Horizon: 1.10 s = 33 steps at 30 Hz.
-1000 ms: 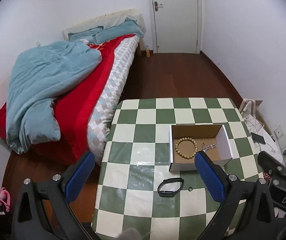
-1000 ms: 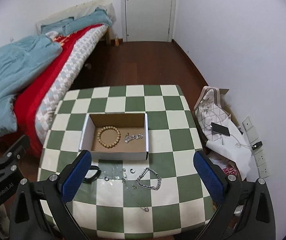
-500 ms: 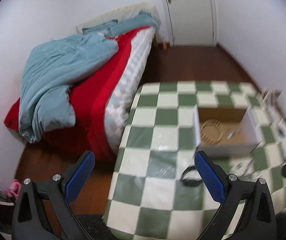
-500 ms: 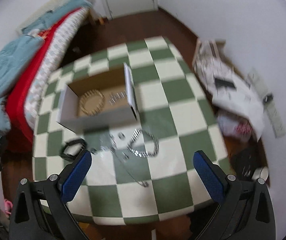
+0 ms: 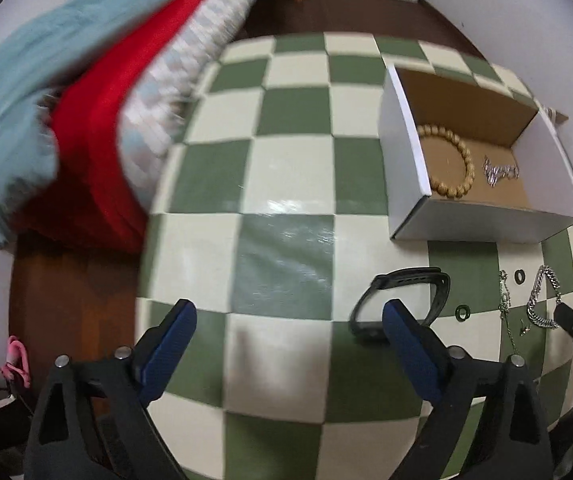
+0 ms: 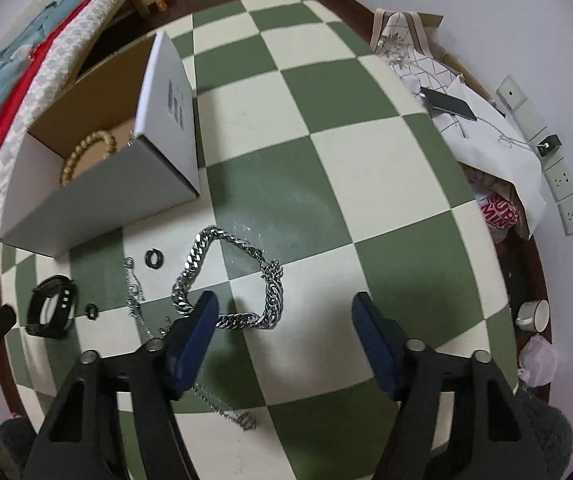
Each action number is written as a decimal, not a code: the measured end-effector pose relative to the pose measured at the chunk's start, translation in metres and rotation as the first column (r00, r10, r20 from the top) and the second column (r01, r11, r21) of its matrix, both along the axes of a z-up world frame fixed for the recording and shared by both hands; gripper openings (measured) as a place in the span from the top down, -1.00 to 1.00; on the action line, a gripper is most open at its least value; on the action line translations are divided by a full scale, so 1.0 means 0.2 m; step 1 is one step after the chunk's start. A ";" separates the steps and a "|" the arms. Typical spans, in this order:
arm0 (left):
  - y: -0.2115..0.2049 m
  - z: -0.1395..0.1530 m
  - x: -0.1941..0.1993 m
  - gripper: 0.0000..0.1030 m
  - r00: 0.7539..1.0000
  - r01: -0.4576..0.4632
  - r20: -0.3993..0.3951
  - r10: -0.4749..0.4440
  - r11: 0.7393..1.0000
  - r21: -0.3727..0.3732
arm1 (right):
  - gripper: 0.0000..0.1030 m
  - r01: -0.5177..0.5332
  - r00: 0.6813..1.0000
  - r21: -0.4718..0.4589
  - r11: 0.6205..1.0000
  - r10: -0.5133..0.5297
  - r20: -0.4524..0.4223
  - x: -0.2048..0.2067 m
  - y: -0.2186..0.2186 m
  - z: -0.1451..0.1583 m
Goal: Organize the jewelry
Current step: 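Grasp the black watch band with the left tool while the right tool grasps the thick curb chain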
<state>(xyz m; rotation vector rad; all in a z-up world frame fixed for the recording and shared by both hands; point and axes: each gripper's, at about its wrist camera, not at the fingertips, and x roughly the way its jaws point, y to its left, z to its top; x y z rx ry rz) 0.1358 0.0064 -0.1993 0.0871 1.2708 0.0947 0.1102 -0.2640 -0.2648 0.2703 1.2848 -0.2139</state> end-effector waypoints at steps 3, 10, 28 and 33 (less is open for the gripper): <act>-0.07 -0.09 0.04 -0.26 0.997 0.049 -0.052 -0.049 0.999 0.017 | -0.10 -0.041 0.999 -0.057 0.998 0.042 0.003 0.00 0.05 -0.01; -0.17 -0.13 -0.01 0.93 0.992 0.115 -0.056 -0.113 0.992 0.046 | 0.84 -0.084 0.996 -0.068 0.994 0.086 0.026 0.03 0.07 0.04; -0.27 0.31 -0.21 0.96 0.982 0.144 0.120 -0.143 0.990 -0.001 | 0.91 -0.127 0.962 0.034 0.991 0.114 0.247 -0.13 0.09 0.56; -0.30 0.48 -0.23 0.96 0.968 0.169 0.191 -0.163 0.985 -0.017 | 0.92 -0.161 0.944 0.039 0.986 0.142 0.298 -0.15 0.14 0.70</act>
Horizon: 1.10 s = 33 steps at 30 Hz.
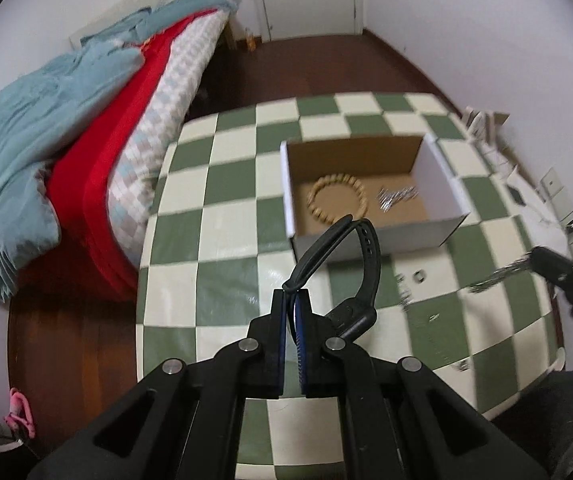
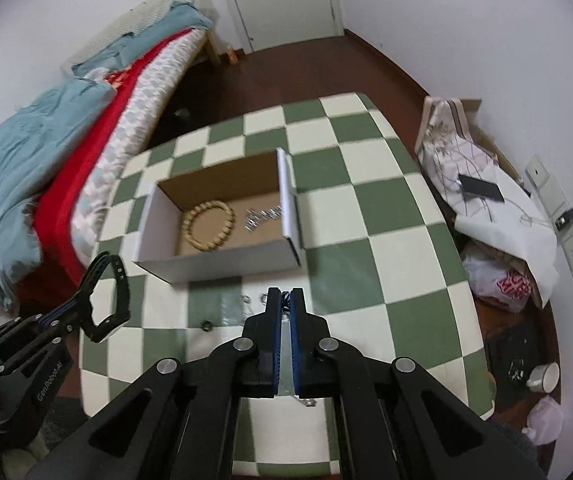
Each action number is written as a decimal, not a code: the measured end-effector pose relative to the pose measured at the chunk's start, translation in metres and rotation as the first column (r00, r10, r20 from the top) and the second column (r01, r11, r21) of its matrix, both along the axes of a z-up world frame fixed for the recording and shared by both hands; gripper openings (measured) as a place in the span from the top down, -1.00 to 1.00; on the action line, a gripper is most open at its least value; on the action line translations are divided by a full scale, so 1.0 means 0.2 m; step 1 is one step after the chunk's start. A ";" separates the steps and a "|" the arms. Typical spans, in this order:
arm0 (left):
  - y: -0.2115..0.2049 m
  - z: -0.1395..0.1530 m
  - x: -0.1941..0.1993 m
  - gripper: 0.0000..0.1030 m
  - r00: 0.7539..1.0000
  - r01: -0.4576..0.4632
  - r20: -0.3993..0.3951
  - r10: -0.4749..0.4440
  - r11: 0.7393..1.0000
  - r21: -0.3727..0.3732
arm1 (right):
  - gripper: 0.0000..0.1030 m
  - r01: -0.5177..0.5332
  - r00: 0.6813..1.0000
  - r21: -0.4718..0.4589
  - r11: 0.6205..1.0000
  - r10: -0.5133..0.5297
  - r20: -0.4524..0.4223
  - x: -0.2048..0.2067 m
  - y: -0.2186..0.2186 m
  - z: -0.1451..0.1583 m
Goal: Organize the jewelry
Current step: 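Grasp the black watch band with the left tool while the right tool grasps the thick curb chain, then lower the watch band and curb chain into the box while both tools open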
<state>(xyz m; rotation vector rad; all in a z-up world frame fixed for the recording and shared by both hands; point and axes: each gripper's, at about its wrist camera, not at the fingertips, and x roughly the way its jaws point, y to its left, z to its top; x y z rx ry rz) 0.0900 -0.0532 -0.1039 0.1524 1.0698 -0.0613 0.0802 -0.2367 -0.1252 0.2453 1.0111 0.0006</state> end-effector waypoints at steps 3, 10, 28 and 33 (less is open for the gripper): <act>-0.01 0.08 0.01 0.96 1.000 0.008 0.024 -0.008 1.000 -0.022 | 0.92 -0.017 0.999 0.013 1.000 0.017 0.028 0.01 0.02 0.07; -0.02 0.20 0.10 0.96 0.999 0.009 0.042 -0.005 0.997 -0.082 | 0.92 -0.066 0.995 0.026 0.997 0.064 0.076 0.07 0.08 0.22; -0.04 -0.16 0.67 0.96 0.972 0.025 -0.222 -0.069 0.981 -0.195 | 0.92 -0.134 0.989 0.075 0.988 0.139 -0.056 0.65 0.15 0.00; 0.00 -0.29 0.74 0.86 0.953 0.002 -0.297 -0.063 0.980 -0.201 | 0.92 -0.145 0.981 0.097 0.985 0.156 -0.112 0.71 0.16 -0.13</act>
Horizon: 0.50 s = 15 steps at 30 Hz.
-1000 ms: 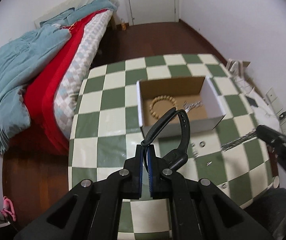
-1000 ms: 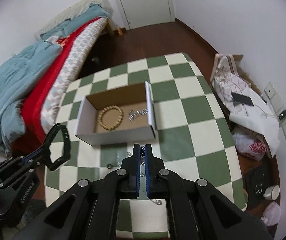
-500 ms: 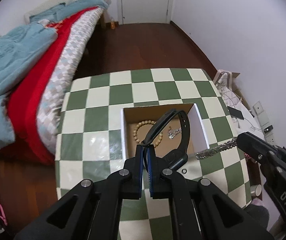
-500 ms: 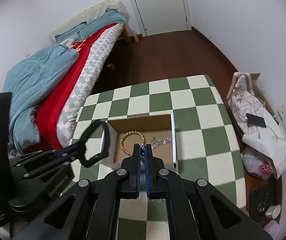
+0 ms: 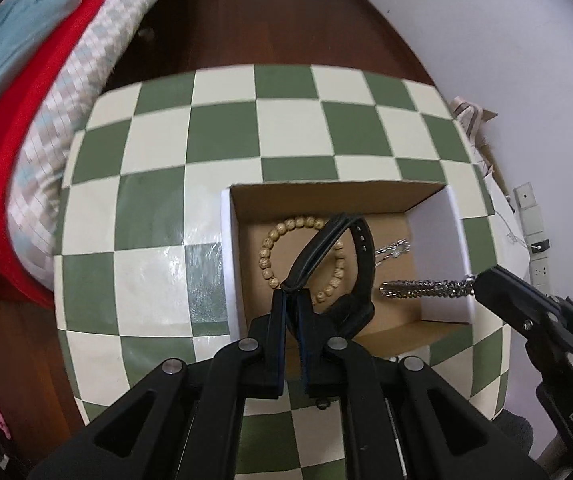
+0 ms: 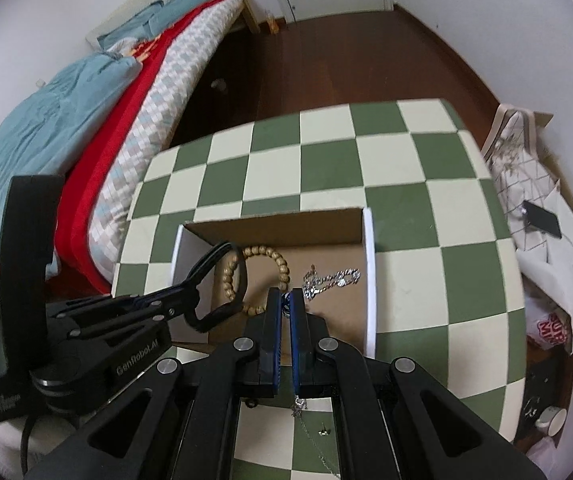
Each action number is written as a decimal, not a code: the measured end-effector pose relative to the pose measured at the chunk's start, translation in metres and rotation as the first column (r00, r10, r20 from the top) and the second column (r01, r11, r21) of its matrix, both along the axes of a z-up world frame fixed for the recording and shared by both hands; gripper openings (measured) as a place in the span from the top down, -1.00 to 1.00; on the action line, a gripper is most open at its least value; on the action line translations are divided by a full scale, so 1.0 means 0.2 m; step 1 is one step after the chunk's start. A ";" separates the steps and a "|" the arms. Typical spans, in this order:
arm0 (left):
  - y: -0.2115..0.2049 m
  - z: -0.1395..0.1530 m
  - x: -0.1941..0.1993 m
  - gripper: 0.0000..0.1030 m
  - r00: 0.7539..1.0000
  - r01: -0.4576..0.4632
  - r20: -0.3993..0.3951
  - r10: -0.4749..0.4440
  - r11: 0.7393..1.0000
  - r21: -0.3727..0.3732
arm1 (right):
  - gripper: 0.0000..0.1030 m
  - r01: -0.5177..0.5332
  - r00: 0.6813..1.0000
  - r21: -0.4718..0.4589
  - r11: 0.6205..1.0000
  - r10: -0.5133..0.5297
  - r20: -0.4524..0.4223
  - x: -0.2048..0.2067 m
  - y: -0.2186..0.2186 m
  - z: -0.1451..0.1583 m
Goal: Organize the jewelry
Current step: 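Lower the watch band and curb chain into the box while both tools open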
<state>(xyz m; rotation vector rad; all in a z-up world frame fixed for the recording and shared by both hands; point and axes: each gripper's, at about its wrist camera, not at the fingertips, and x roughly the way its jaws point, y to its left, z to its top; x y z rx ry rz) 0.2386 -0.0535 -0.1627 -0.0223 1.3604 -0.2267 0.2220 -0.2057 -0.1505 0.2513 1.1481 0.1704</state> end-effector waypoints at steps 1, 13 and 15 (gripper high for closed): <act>0.01 -0.01 0.01 0.81 1.000 -0.007 -0.014 0.007 1.000 0.000 | 0.92 -0.001 1.000 0.004 1.000 0.002 -0.008 0.01 0.00 -0.02; 0.07 0.11 0.02 -0.05 0.996 -0.063 0.058 0.063 0.998 -0.004 | 0.91 -0.001 0.995 0.020 1.000 0.002 -0.097 0.04 -0.01 -0.10; 0.08 0.15 0.02 -0.61 0.993 -0.075 0.094 0.074 0.997 0.005 | 0.88 0.008 0.995 0.007 1.000 -0.007 -0.097 0.04 -0.02 -0.08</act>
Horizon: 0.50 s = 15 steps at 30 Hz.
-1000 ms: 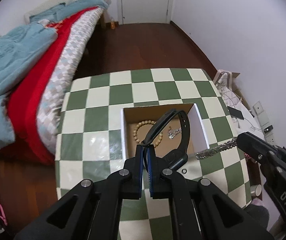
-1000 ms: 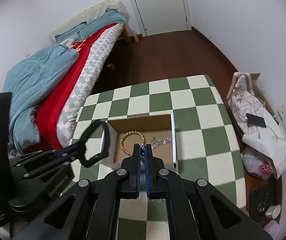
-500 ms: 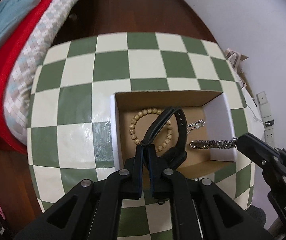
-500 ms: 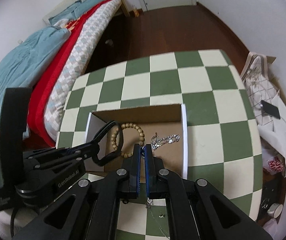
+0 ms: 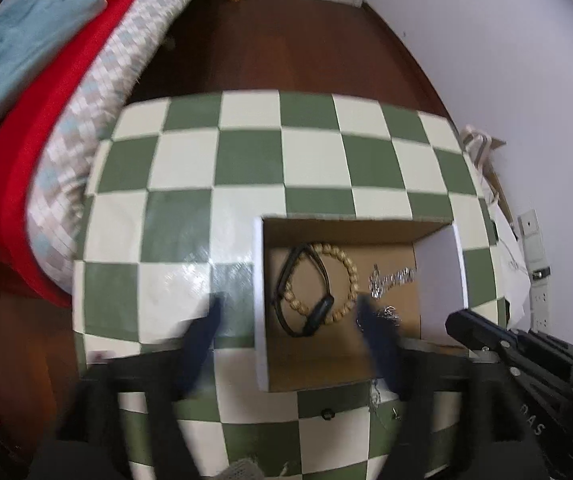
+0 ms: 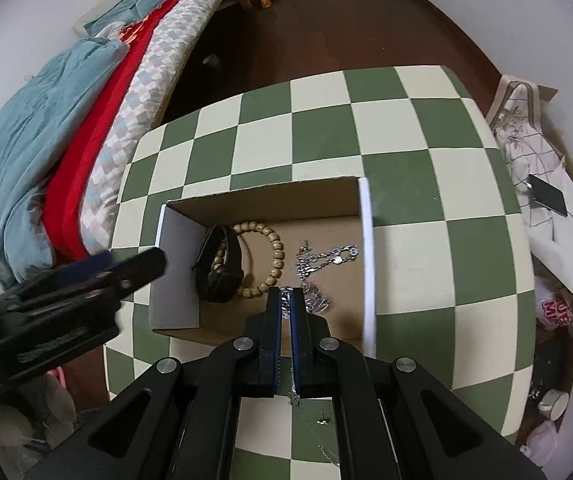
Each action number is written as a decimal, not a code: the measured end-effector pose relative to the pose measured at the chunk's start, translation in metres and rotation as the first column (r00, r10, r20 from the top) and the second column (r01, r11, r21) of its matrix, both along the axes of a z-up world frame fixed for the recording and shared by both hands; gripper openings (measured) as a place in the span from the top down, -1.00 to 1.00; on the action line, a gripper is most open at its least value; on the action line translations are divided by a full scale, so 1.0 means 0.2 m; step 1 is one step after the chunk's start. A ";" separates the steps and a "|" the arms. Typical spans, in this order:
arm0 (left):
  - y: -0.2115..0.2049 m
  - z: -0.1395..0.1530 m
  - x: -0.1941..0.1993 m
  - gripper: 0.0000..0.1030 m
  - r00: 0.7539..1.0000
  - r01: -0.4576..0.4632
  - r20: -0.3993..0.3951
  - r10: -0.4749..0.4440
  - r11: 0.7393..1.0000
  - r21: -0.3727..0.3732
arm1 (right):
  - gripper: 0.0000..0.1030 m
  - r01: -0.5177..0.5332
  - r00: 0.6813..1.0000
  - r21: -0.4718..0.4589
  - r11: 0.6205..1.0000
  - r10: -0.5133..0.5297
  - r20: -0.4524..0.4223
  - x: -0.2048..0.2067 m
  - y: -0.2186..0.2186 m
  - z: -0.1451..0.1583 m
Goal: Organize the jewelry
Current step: 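Lower the watch band and curb chain into the box while both tools open, then raise both open tools away from the box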
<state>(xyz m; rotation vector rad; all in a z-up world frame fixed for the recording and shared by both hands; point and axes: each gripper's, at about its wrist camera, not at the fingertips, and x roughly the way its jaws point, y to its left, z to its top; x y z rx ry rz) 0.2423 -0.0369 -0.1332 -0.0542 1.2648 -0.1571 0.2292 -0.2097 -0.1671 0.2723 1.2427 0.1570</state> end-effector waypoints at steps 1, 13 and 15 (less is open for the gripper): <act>0.01 0.02 -0.01 -0.65 1.000 -0.009 0.018 0.009 1.000 0.013 | 0.80 0.003 1.000 -0.016 1.000 -0.003 0.001 0.00 0.00 0.01; 0.07 0.06 -0.15 -0.97 0.990 -0.064 0.138 0.038 0.980 0.186 | -0.98 0.038 0.999 -0.260 0.965 -0.039 0.003 -0.10 -0.02 0.01; 0.07 0.06 -0.17 -0.97 0.988 -0.075 0.146 0.047 0.977 0.198 | -0.98 0.042 0.999 -0.266 0.963 -0.041 0.009 -0.12 -0.01 0.01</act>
